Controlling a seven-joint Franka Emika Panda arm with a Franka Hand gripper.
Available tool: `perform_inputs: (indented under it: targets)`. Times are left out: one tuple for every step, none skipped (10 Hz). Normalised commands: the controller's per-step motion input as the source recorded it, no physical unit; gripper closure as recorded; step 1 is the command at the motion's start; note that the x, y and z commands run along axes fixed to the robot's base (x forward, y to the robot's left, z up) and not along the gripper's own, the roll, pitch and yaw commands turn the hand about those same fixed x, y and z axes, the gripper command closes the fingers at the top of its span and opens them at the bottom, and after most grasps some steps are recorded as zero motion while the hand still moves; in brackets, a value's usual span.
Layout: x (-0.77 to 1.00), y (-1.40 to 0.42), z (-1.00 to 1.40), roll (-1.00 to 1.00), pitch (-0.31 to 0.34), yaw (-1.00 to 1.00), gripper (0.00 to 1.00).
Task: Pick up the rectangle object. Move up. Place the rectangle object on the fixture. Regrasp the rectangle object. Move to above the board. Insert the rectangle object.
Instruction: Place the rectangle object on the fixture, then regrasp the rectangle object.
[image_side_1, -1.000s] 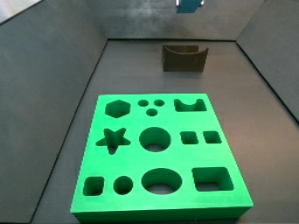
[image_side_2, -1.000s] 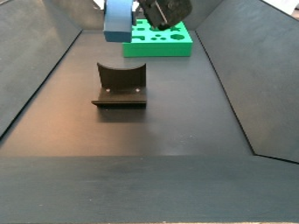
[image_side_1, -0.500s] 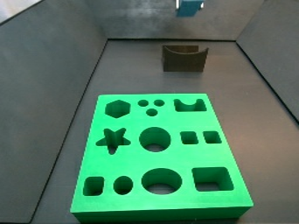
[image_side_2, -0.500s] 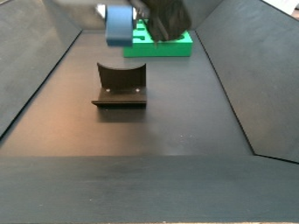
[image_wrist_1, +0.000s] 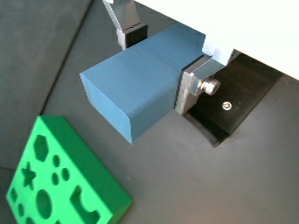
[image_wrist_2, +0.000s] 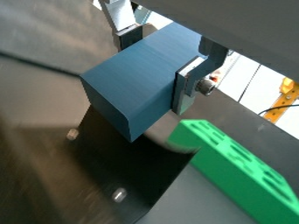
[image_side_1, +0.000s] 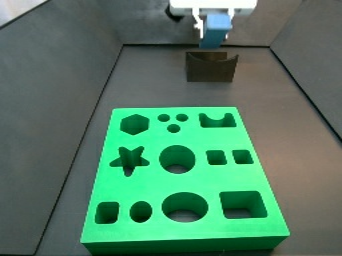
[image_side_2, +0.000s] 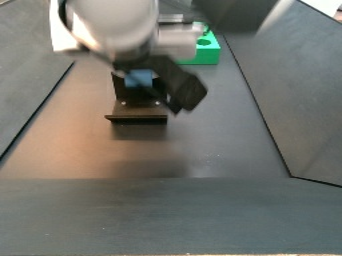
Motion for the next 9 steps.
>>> perform_inputs:
  targets:
    - [0.17, 0.13, -0.98, -0.2, 0.068, -0.17, 1.0]
    - [0.13, 0.1, -0.68, -0.16, 0.035, -0.17, 1.0]
    - [0.11, 0.09, -0.55, -0.14, 0.023, -0.16, 1.0]
    - [0.09, 0.06, -0.28, -0.11, -0.001, -0.14, 1.0]
    - [0.0, -0.5, -0.17, 0.0, 0.0, 0.0, 1.0]
    - [0.0, 0.0, 0.0, 0.0, 0.0, 0.0, 0.0]
    - [0.0, 0.0, 1.0, -0.01, -0.01, 0.01, 0.0]
    - [-0.01, 0.0, 1.0, -0.01, -0.004, 0.02, 0.0]
    - [-0.02, 0.0, 1.0, 0.0, 0.0, 0.03, 0.0]
